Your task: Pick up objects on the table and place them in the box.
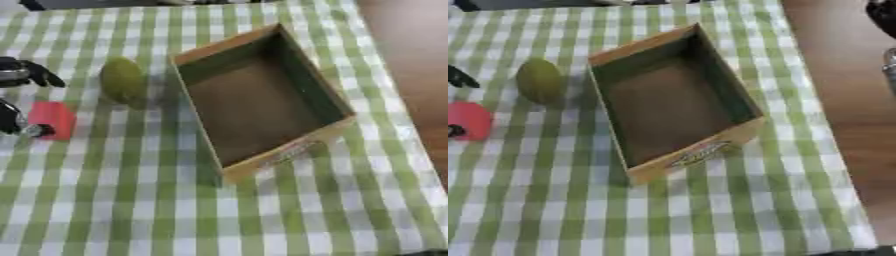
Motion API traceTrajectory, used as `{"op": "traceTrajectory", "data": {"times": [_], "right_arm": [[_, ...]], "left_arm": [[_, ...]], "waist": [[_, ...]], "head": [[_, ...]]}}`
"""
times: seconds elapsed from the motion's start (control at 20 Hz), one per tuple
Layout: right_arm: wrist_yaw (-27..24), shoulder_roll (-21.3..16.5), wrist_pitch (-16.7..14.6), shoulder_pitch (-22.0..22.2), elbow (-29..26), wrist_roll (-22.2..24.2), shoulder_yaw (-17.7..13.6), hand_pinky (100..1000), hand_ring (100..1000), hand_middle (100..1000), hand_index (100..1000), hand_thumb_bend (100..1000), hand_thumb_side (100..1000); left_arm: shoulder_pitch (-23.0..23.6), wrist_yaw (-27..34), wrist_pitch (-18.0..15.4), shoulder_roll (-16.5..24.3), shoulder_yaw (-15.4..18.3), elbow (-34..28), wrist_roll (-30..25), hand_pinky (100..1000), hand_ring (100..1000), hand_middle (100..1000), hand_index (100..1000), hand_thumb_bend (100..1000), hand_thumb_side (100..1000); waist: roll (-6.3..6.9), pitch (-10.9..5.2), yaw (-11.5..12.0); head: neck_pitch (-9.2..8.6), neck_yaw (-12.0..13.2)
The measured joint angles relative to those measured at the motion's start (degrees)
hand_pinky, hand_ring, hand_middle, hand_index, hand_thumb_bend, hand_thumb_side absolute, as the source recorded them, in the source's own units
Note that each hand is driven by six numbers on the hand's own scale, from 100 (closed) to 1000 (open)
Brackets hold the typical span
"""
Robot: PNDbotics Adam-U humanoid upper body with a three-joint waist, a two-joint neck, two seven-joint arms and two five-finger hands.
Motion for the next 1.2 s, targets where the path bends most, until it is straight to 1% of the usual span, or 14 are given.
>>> {"op": "traceTrajectory", "data": {"times": [0.1, 0.15, 0.2, 0.3, 0.55, 0.7, 0.9, 1.05, 1.1, 1.2], "right_arm": [[0.00, 0.02, -0.01, 0.00, 0.00, -0.04, 0.00, 863, 573, 502, 793, 100, 343], [0.00, 0.02, 0.00, 0.00, 0.00, -0.09, 0.00, 864, 573, 502, 793, 100, 345], [0.00, 0.02, 0.02, 0.00, 0.00, -0.13, 0.00, 863, 573, 502, 793, 100, 343], [0.00, 0.03, -0.01, 0.00, 0.00, -0.24, 0.00, 864, 573, 501, 792, 100, 348], [0.00, 0.06, 0.08, 0.01, 0.00, -0.37, 0.00, 864, 574, 500, 793, 100, 352], [0.00, 0.08, 0.09, 0.02, 0.00, -0.40, -0.01, 864, 574, 500, 793, 100, 356], [0.00, 0.27, 0.10, 0.07, 0.00, -0.43, -0.02, 865, 575, 500, 793, 100, 358], [0.00, 0.48, 0.17, 0.13, 0.00, -0.53, -0.02, 865, 577, 499, 793, 100, 363], [0.01, 0.49, 0.21, 0.16, 0.00, -0.58, -0.03, 866, 577, 499, 793, 100, 367], [0.02, 0.49, 0.22, 0.31, 0.00, -0.71, -0.04, 866, 578, 499, 793, 100, 369]], "left_arm": [[0.00, -0.34, -0.09, -0.01, 0.00, 0.06, -0.39, 928, 911, 868, 916, 462, 206], [0.00, -0.52, -0.14, -0.01, 0.00, 0.19, -0.56, 929, 912, 868, 915, 462, 168], [0.00, -0.80, -0.15, -0.02, -0.01, 0.38, -0.72, 929, 912, 869, 915, 462, 156], [0.00, -1.52, -0.24, -0.03, -0.02, 0.73, -1.05, 928, 911, 868, 914, 453, 100], [0.00, -3.22, -0.30, -0.42, 0.02, 1.84, -1.25, 927, 910, 867, 913, 431, 100], [0.00, -4.31, -0.28, -0.68, 0.06, 2.77, -0.94, 917, 901, 850, 909, 404, 100], [-0.07, -5.19, -0.35, -1.24, 0.07, 3.78, -0.31, 906, 886, 828, 896, 394, 118], [-0.19, -5.48, -0.32, -1.57, 0.07, 4.26, 0.15, 893, 872, 804, 879, 380, 137], [-0.26, -5.50, -0.30, -1.59, 0.07, 4.32, 0.31, 884, 854, 779, 867, 364, 145], [-0.32, -5.54, -0.20, -1.88, 0.06, 4.58, 0.56, 878, 838, 757, 852, 376, 134]], "waist": [[-0.04, 0.04, -0.02], [-0.07, 0.04, -0.05], [-0.09, 0.05, -0.08], [-0.12, 0.05, -0.15], [-0.15, 0.08, -0.25], [-0.24, 0.17, -0.32], [-0.30, 0.19, -0.40], [-0.30, 0.20, -0.51], [-0.30, 0.20, -0.55], [-0.31, 0.21, -0.62]], "head": [[-0.03, 0.08], [-0.06, 0.15], [-0.12, 0.23], [-0.26, 0.32], [-0.32, 0.49], [-0.35, 0.58], [-0.55, 0.79], [-0.76, 0.95], [-0.77, 0.97], [-0.78, 0.99]]}}
